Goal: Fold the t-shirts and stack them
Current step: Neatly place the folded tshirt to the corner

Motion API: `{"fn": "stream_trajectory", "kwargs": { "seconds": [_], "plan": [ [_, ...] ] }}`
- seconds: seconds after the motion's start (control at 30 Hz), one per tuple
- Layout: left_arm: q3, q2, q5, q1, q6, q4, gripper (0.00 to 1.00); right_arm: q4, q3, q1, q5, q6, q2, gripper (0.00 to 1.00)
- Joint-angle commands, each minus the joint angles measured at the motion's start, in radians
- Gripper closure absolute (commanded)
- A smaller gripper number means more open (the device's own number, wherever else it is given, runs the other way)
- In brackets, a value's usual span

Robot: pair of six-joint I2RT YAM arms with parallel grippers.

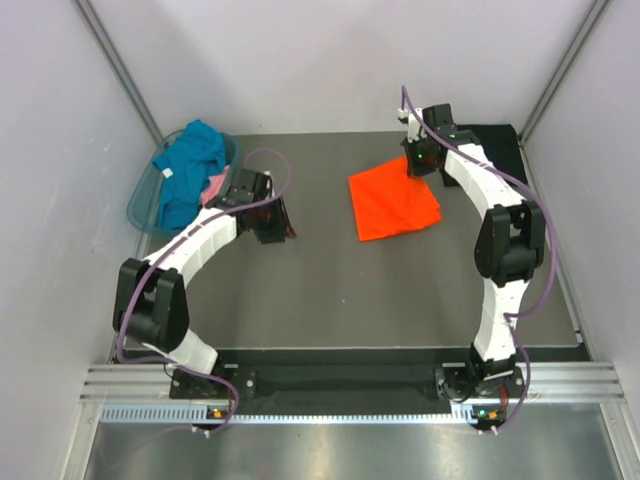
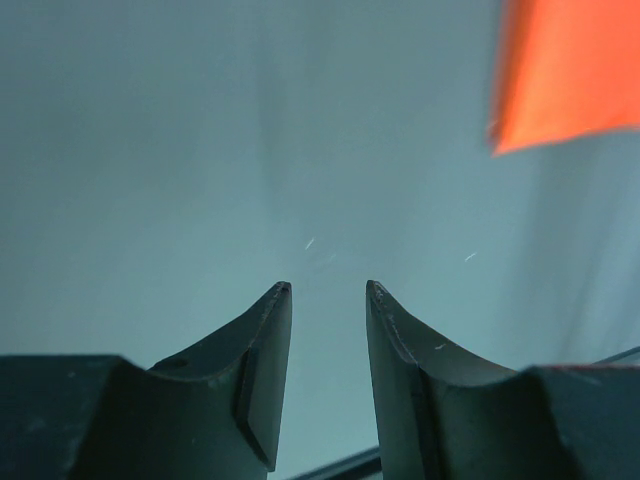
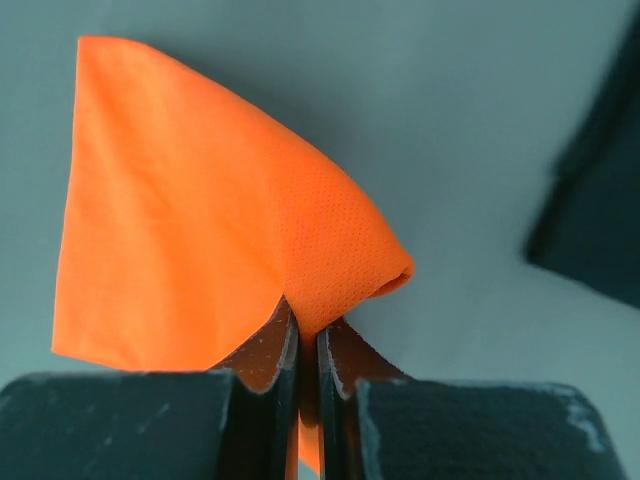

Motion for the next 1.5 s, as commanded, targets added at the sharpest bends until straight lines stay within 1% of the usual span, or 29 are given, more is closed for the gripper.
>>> {"fn": "stream_trajectory", "kwargs": {
  "seconds": [0.0,0.03,0.17,0.2,0.27,0.4,0.5,0.53,0.73,0.97,1.13,1.33,1.47],
  "plan": [
    [-0.084,-0.042,0.003,-0.009,-0.03,-0.038,0.59,-0.024,0.075,-0.003,0.132,-0.102,-0.04,1.0],
    [-0.093,-0.048,0.003,-0.011,-0.03,-0.041,0.6,-0.02,0.097,-0.008,0.132,-0.109,-0.034,1.0],
    [-0.134,-0.07,-0.002,-0.014,-0.023,-0.053,0.6,0.006,0.161,-0.031,0.216,-0.15,0.027,1.0],
    [-0.141,-0.071,-0.003,-0.015,-0.016,-0.058,0.6,-0.001,0.221,-0.035,0.251,-0.181,0.047,1.0],
    [-0.145,-0.077,-0.02,-0.015,-0.01,-0.091,0.6,-0.029,0.287,-0.052,0.278,-0.208,0.094,1.0],
    [-0.161,-0.103,-0.029,-0.015,-0.007,-0.109,0.6,-0.012,0.419,-0.088,0.29,-0.279,0.142,1.0],
    [-0.173,-0.094,-0.025,-0.015,-0.022,-0.095,0.6,-0.049,0.518,-0.104,0.296,-0.316,0.185,1.0],
    [-0.173,-0.088,-0.025,-0.015,-0.022,-0.092,0.6,-0.05,0.529,-0.111,0.299,-0.32,0.19,1.0],
    [-0.142,-0.033,-0.019,-0.017,-0.013,-0.092,0.6,-0.017,0.511,-0.154,0.278,-0.347,0.121,1.0],
    [-0.116,-0.005,-0.007,-0.025,-0.013,-0.096,0.6,-0.02,0.48,-0.173,0.278,-0.362,0.066,1.0],
    [-0.112,0.001,-0.002,-0.035,-0.01,-0.105,0.6,-0.027,0.497,-0.186,0.275,-0.366,0.01,1.0],
    [-0.11,0.007,0.007,-0.038,-0.011,-0.099,0.6,-0.051,0.482,-0.2,0.246,-0.362,-0.025,1.0],
    [-0.11,0.007,0.009,-0.04,-0.008,-0.101,0.6,-0.051,0.477,-0.206,0.232,-0.354,-0.014,1.0]
  ]
}}
